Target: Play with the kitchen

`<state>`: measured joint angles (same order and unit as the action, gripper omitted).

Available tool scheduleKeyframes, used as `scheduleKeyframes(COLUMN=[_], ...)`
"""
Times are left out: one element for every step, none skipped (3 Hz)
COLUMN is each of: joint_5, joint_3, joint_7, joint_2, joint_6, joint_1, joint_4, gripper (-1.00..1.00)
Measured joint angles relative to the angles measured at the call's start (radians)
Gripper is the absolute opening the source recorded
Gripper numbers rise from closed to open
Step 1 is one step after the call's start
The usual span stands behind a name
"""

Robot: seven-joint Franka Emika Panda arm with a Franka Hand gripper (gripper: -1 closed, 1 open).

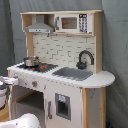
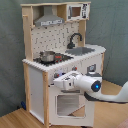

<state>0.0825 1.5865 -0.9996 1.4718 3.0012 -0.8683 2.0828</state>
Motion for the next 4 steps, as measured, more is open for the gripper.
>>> scheduleKeyframes(joint_5=[0.000, 0.000, 0.000, 0.001], joint_3=[0.008, 0.023, 0.023, 0.023], joint_7=[0.073, 0.093, 0.095, 0.161], joint_2=[0.002, 0.002, 0.002, 0.000], joint_6=[-0.042, -0.058, -0.058, -0.068], joint_1=[-0.041, -0.077, -0.077, -0.075], joint_4=[-0.040, -0.072, -0.072, -0.071], gripper=[1.00, 1.00, -1.00, -1.00])
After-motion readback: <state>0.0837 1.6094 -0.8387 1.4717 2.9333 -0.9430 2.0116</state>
